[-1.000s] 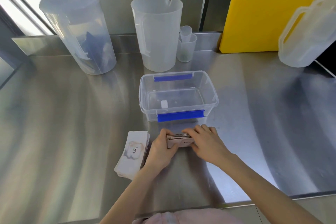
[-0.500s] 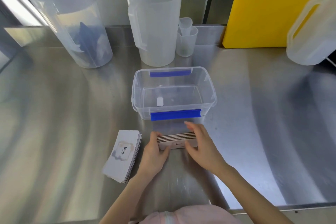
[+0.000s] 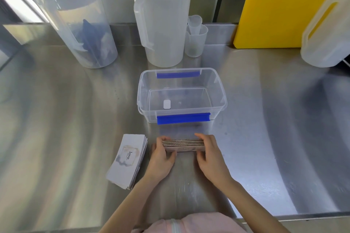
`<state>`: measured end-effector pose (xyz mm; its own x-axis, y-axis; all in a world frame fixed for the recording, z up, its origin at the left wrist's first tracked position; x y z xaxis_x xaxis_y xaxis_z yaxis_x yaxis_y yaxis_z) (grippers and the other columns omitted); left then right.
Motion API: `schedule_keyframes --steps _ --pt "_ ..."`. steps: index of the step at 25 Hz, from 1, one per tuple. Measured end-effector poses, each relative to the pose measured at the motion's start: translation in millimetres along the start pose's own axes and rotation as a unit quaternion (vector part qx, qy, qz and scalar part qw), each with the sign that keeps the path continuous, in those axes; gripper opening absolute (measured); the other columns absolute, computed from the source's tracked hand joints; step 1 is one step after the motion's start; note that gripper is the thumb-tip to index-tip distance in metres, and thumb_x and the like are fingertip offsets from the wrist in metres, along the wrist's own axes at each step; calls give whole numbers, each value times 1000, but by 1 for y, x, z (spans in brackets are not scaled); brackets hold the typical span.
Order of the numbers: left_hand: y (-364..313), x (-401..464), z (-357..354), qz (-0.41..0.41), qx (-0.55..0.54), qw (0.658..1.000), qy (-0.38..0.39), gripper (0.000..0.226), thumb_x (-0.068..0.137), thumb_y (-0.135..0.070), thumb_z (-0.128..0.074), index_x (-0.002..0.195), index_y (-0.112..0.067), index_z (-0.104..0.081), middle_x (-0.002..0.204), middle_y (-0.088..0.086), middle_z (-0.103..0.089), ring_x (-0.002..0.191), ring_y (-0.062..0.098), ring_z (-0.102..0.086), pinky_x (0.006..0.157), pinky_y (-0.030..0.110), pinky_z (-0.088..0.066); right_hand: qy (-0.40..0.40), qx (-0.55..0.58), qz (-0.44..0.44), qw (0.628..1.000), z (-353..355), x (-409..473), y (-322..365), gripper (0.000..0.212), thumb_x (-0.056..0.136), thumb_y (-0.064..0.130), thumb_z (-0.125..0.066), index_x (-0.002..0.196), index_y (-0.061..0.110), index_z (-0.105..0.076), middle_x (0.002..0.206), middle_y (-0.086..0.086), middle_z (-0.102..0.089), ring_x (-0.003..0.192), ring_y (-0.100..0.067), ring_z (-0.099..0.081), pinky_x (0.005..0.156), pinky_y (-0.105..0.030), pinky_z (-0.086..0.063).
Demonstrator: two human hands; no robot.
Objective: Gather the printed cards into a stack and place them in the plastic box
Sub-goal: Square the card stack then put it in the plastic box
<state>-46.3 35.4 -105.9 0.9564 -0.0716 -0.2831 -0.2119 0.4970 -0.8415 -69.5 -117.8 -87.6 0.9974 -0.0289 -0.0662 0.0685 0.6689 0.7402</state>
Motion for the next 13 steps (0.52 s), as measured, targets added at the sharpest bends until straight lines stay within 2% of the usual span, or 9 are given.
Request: schedule_keyframes --steps 4,7,9,11,13 --pt "-1 0 -3 8 42 999 0 37 84 -9 -55 116 -5 -38 117 18 -54 116 28 -43 89 26 -33 22 -6 -8 1000 1 -3 -5 45 89 6 -49 131 16 -36 135 -6 -42 113 -15 -52 84 -3 -33" --pt "-7 1 1 6 53 998 12 36 84 -11 -56 115 -4 -37 119 17 -55 117 28 -45 93 29 -36 30 -1 -6 1000 3 1 -2 41 90 9 -49 129 15 -37 135 -7 -43 114 -17 -51 88 -9 -32" --pt "-15 2 8 -9 22 1000 20 31 85 -13 -57 109 -8 -39 117 11 -57 110 23 -53 86 19 -40 28 19 -10 999 7 4 3 41 89 13 -52 127 17 -38 133 -4 -46 112 -12 -49 90 -11 -34" --pt "-24 0 17 -40 -18 999 6 30 84 -11 -58 109 -12 -42 110 1 -59 104 18 -57 76 9 -39 9 65 -9 998 9 7 8 41 86 14 -57 122 21 -40 126 3 -48 110 -8 -47 87 -6 -36" --pt "-34 -2 27 -56 -47 997 -16 35 83 -11 -60 116 -12 -46 105 -7 -58 98 13 -58 72 5 -42 2 115 -13 993 11 10 17 42 84 14 -61 115 29 -37 119 11 -46 110 -5 -46 77 4 -37"
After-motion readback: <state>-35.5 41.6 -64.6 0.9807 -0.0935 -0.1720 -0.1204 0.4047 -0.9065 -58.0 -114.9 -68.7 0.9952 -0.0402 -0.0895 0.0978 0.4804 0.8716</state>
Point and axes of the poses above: each hand's wrist, its own x-axis towards the middle knuckle, its own z-axis out of the back of the hand, y = z × x, the point moved 1 cm from there along x, towards the middle knuckle
